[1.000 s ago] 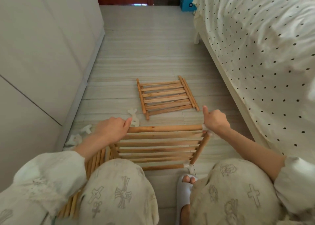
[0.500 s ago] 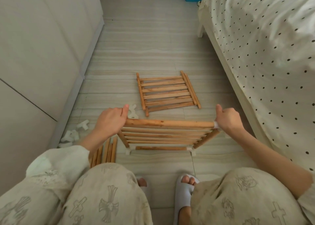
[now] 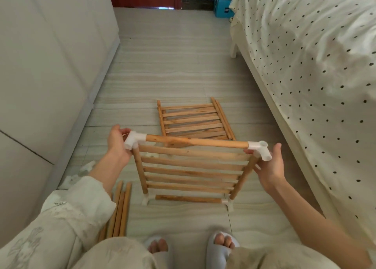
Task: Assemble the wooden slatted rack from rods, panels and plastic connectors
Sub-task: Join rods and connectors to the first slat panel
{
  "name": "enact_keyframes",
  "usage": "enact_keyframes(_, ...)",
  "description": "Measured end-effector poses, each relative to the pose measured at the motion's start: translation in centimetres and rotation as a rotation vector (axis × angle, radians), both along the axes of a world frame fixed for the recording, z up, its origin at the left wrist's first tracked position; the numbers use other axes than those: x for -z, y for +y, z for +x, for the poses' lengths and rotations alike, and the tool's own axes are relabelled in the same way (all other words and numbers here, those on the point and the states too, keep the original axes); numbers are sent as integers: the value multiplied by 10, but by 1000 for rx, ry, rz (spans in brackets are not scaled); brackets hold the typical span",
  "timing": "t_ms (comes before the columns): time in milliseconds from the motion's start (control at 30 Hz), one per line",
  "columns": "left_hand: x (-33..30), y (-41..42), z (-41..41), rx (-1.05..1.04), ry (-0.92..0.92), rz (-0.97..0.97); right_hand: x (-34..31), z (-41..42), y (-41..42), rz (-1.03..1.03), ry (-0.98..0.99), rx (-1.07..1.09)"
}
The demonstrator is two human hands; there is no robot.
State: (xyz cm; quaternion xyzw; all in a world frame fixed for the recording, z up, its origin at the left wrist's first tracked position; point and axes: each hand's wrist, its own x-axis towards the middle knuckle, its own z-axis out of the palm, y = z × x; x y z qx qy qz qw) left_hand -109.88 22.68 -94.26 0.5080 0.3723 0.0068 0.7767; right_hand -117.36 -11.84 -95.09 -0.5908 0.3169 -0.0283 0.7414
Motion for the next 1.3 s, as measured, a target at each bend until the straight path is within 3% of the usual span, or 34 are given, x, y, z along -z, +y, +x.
enact_keyframes(100, 18, -22, 13, 53, -42, 16, 24, 14, 11, -149, 38, -69)
enact_keyframes(233, 52, -44, 26, 307, -6, 179, 57, 45, 5, -352, 115, -147)
enact_keyframes(333, 78, -54, 30, 492, -12, 228, 88, 60, -11, -411, 191, -206)
enact_keyframes(567, 162, -62, 66, 746, 62, 352, 152, 94, -36, -638, 357, -243)
enact_keyframes(667, 169, -78, 70, 817, 92, 352, 168, 100, -46, -716, 457, -288)
enact_keyframes(900, 184, -101, 72, 808, 192, 150, 189, 135, -76, -766, 655, -392)
enact_keyframes(1067, 205, -103, 41, 839, 258, 176, 204, 119, -75, -952, 681, -617)
enact_keyframes(1233, 197, -83, 36, 685, 254, 117, 213, 112, -46, -1012, 691, -613)
enact_keyframes(1300, 195, -75, 32, 676, 231, 186, 207, 100, -26, -1099, 668, -685)
